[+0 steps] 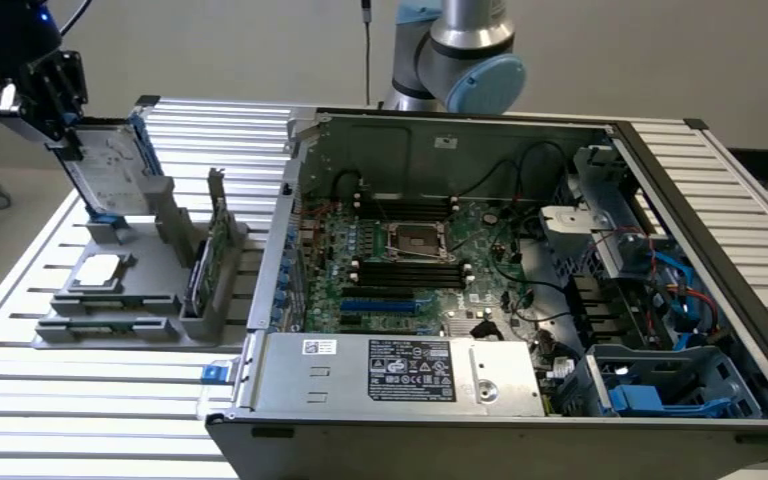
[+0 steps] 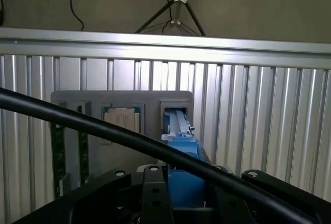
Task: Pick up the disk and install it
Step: 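Pick up the disk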
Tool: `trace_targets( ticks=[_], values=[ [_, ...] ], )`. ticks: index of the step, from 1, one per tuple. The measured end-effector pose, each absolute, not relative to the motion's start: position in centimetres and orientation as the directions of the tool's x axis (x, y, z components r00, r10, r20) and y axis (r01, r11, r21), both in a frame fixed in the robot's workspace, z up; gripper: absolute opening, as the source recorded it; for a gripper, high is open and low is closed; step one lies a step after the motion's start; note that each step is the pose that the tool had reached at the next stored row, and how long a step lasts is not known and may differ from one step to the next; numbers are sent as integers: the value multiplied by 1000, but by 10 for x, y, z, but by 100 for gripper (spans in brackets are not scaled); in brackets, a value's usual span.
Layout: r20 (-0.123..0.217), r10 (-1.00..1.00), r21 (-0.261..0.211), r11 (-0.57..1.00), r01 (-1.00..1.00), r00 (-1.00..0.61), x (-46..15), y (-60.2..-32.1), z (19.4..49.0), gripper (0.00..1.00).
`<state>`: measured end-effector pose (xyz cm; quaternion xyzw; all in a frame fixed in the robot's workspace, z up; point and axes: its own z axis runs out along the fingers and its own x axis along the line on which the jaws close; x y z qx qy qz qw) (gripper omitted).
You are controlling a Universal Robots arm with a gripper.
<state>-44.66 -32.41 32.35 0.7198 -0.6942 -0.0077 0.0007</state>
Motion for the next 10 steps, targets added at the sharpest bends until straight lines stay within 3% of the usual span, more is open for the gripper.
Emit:
trace_targets(
  ticks=[10],
  values=[
    [-10,-999,12,-36,-999,36,-446,-322,369,33]
  ],
)
